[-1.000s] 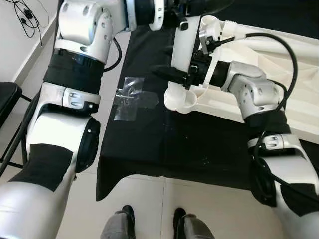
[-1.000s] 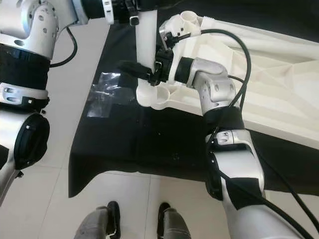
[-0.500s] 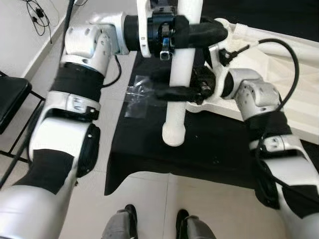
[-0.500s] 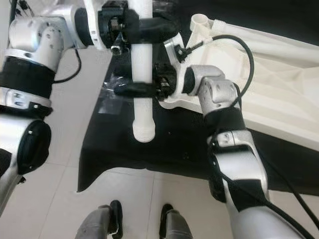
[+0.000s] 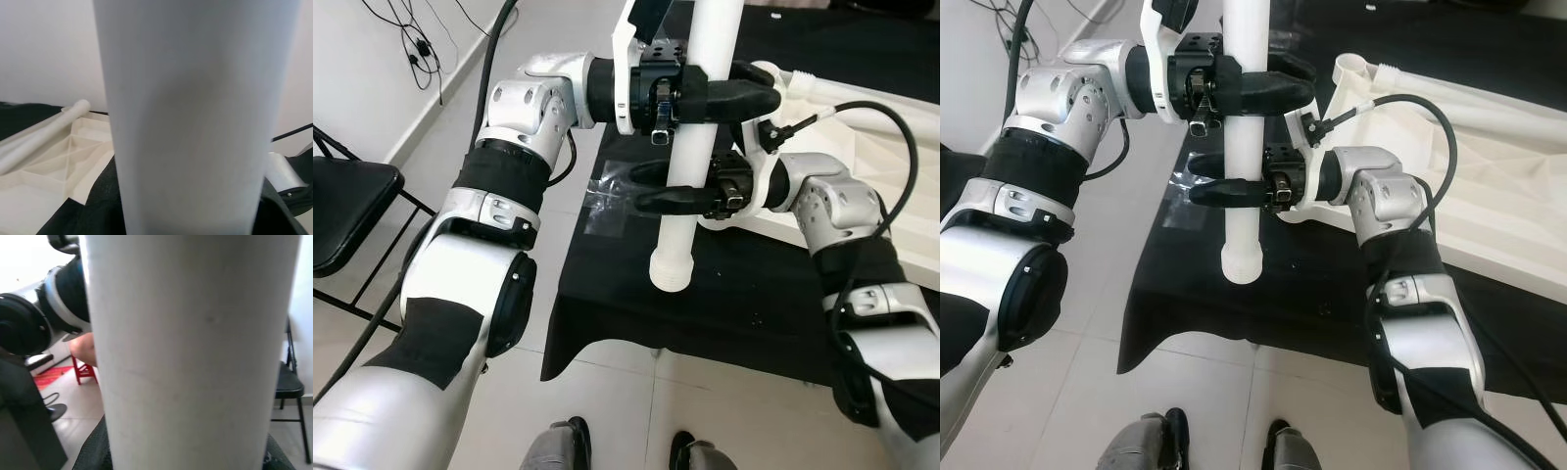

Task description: Building children table

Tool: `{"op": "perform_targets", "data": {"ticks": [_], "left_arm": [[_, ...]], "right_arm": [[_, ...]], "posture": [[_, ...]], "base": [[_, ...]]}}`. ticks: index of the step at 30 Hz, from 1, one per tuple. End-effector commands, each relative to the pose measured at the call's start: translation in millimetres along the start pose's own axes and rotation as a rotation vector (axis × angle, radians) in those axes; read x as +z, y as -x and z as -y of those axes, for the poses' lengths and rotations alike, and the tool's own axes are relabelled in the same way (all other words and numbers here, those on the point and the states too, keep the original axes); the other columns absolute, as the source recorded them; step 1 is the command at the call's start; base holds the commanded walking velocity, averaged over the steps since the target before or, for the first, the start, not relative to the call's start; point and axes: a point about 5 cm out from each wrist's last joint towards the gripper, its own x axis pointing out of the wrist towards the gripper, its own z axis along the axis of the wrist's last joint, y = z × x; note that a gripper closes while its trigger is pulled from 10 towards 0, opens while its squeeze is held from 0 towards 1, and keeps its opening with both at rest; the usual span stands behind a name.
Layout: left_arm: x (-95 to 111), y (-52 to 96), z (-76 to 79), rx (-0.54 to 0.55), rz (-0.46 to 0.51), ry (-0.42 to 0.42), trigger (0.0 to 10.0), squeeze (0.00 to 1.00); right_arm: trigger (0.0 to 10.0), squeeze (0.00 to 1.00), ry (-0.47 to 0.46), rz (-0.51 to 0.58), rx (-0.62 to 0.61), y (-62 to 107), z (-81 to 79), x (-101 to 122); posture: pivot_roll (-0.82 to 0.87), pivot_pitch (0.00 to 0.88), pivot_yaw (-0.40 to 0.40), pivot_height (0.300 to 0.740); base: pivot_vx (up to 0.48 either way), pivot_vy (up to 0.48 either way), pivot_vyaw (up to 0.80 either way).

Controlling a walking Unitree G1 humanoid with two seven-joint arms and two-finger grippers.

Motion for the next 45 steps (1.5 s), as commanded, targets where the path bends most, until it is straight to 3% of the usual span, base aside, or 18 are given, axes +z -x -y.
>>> {"op": "perform_targets", "data": {"ticks": [1, 2, 4, 11, 17, 21, 24, 26, 27, 28, 29, 30, 31, 33, 38, 41, 44, 45], "left_arm": [[17.9, -82.4, 25.6, -0.197, 0.037, -0.106, 0.0, 0.00], [23.6, -78.1, 22.0, -0.149, 0.061, -0.110, 9.1, 0.91], [30.4, -71.6, 17.7, -0.109, 0.079, -0.102, 10.0, 1.00], [61.5, -39.2, 6.6, -0.003, 0.178, -0.112, 10.0, 1.00], [111.6, 36.2, 14.1, 0.176, 0.346, -0.231, 10.0, 1.00], [124.6, 60.2, 21.0, 0.241, 0.382, -0.262, 10.0, 1.00], [130.3, 118.5, 28.6, 0.531, 0.380, -0.298, 10.0, 1.00], [126.6, 128.4, 28.1, 0.630, 0.354, -0.309, 10.0, 1.00], [123.9, 132.7, 27.5, 0.686, 0.338, -0.315, 10.0, 1.00], [113.9, 138.3, 29.4, 0.771, 0.320, -0.308, 10.0, 0.00], [104.5, 145.1, 32.0, 0.854, 0.310, -0.294, 10.0, 0.00], [90.6, 154.5, 36.8, 0.945, 0.310, -0.272, 10.0, 0.00], [76.1, 165.0, 43.3, 1.040, 0.298, -0.259, 10.0, 0.00], [67.7, 171.3, 47.9, 1.095, 0.290, -0.252, 10.0, 0.00], [7.8, 191.1, 70.9, 1.333, 0.253, -0.115, 10.0, 0.00], [-19.8, 189.3, 84.1, 1.366, 0.209, -0.039, 10.0, 0.00], [-79.3, 165.6, 110.1, 1.339, 0.100, 0.143, 10.0, 0.00], [-79.3, 165.6, 110.1, 1.339, 0.100, 0.143, 10.0, 0.00]], "right_arm": [[0.0, 0.00, 0.072, -0.078, 0.206, -83.2, -16.4, 1.9], [0.0, 0.00, 0.073, -0.055, 0.149, -82.6, -12.6, 5.0], [0.0, 0.00, 0.073, -0.035, 0.091, -81.4, -8.5, 7.9], [0.0, 0.00, 0.080, 0.011, -0.112, -70.0, 7.8, 15.9], [0.0, 0.00, 0.114, 0.025, -0.349, -46.5, 23.9, 20.0], [0.0, 0.00, 0.130, 0.030, -0.421, -41.2, 27.6, 20.8], [0.0, 0.00, 0.180, 0.067, -0.741, -15.1, 43.7, 23.9], [0.0, 0.00, 0.187, 0.073, -0.802, -8.7, 45.6, 23.0], [0.0, 0.00, 0.189, 0.074, -0.828, -5.7, 46.1, 22.2], [0.1, 0.00, 0.191, 0.087, -0.872, -0.4, 46.0, 20.3], [2.4, 0.00, 0.182, 0.104, -0.910, 4.8, 45.5, 18.6], [7.0, 0.00, 0.184, 0.128, -0.938, 9.5, 43.6, 17.2], [10.0, 0.00, 0.174, 0.155, -0.961, 12.9, 41.8, 15.1], [10.0, 0.00, 0.167, 0.170, -0.970, 14.3, 40.6, 13.9], [10.0, 0.00, 0.126, 0.254, -1.040, 17.3, 36.1, 8.3], [10.0, 0.00, 0.098, 0.292, -1.076, 15.0, 35.7, 4.6], [10.0, 0.00, 0.052, 0.330, -1.112, 0.0, 29.5, -6.2], [10.0, 0.00, 0.052, 0.330, -1.112, 0.0, 29.5, -6.2]], "posture": [[0.03, 0.114, 0.021, 0.740], [0.03, 0.111, 0.020, 0.740], [0.03, 0.111, 0.020, 0.740], [0.03, 0.111, 0.016, 0.740], [0.04, 0.118, -0.015, 0.740], [0.04, 0.116, -0.020, 0.740], [0.04, 0.118, -0.030, 0.740], [0.04, 0.118, -0.031, 0.740], [0.04, 0.118, -0.031, 0.740], [0.04, 0.118, -0.031, 0.740], [0.05, 0.120, -0.035, 0.740], [0.05, 0.123, -0.035, 0.740], [0.06, 0.121, -0.035, 0.740], [0.06, 0.121, -0.035, 0.740], [0.06, 0.118, -0.032, 0.740], [0.06, 0.114, -0.033, 0.740], [0.06, 0.117, -0.035, 0.740], [0.06, 0.117, -0.035, 0.740]], "base": [[0.000, 0.000, 0.00], [0.000, 0.000, 0.00], [0.000, 0.000, 0.00], [0.000, 0.000, 0.00], [0.000, 0.000, 0.00], [0.000, 0.000, 0.00], [0.000, 0.000, 0.00], [0.000, 0.000, 0.00], [0.000, 0.000, 0.00], [0.000, 0.000, 0.00], [0.000, 0.000, 0.00], [0.000, 0.000, 0.00], [0.000, 0.000, 0.00], [0.000, 0.000, 0.00], [0.000, 0.000, 0.00], [0.000, 0.000, 0.00], [0.000, -0.480, 0.00], [0.000, -0.480, 0.00]]}}
